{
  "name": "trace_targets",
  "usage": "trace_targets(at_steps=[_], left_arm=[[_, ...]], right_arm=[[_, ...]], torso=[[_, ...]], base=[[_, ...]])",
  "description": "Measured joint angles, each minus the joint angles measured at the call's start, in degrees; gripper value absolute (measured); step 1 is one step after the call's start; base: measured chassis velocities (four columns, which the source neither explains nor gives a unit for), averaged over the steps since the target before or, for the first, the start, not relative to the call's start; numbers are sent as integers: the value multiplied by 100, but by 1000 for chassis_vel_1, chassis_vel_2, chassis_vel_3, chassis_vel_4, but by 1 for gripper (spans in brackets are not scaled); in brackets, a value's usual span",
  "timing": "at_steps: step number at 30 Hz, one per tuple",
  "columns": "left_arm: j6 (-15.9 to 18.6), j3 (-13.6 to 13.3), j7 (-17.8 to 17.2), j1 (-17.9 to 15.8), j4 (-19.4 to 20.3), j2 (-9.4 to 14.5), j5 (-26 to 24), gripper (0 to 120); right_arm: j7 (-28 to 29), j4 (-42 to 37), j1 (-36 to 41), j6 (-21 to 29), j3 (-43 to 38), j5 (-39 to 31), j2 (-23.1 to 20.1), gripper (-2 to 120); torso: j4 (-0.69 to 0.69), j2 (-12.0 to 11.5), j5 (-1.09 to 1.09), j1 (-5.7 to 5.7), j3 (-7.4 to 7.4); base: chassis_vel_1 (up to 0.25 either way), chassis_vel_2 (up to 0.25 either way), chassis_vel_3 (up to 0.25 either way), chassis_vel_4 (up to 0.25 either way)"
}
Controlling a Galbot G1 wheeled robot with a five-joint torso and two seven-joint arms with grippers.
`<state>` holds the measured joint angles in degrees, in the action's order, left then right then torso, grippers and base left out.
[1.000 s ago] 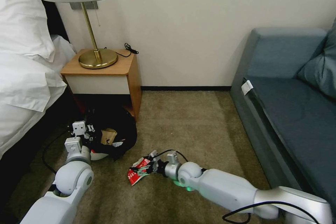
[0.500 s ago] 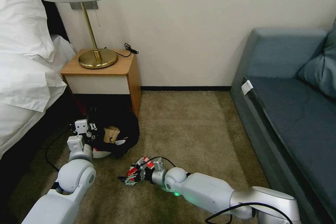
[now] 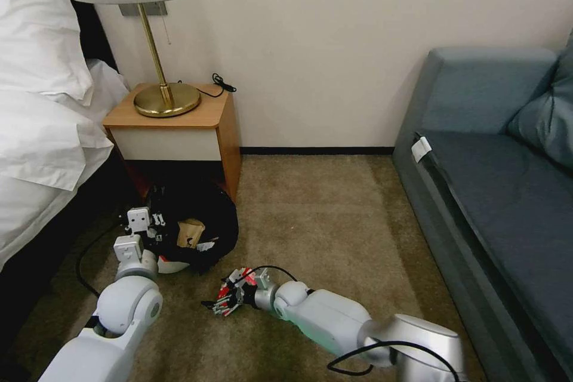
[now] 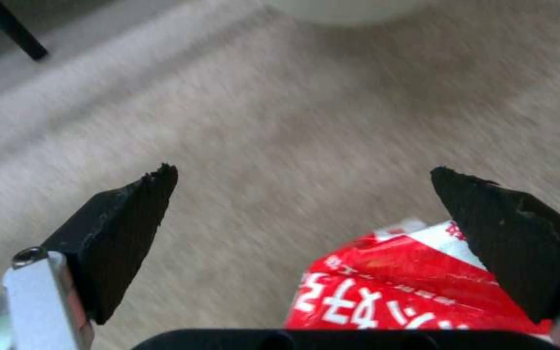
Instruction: Pick up the trash bin, then pick up the garbage on the floor and place it into the trash bin.
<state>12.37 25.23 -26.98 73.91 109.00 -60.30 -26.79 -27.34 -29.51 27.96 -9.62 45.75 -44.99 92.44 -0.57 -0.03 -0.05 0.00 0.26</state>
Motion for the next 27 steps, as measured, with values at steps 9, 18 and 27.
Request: trace_targets(at_steps=[9, 18, 27], left_arm=[[-46, 30, 39, 95, 18, -40, 57, 5], [-49, -5, 44, 45, -5, -52, 66, 5], [-50, -2, 37, 0, -6, -30, 26, 5]], right_arm=[[-240, 342, -47, -159, -331, 551, -12, 100], [-239, 324, 28, -155, -420, 607, -96, 100], [-280, 300, 153, -163, -498, 692, -153, 100]], torso=[[-1, 0, -1, 0, 0], [-2, 0, 0, 0, 0], [-3, 0, -1, 0, 0]], base=[[0, 0, 0, 0], [0, 0, 0, 0], [0, 0, 0, 0]])
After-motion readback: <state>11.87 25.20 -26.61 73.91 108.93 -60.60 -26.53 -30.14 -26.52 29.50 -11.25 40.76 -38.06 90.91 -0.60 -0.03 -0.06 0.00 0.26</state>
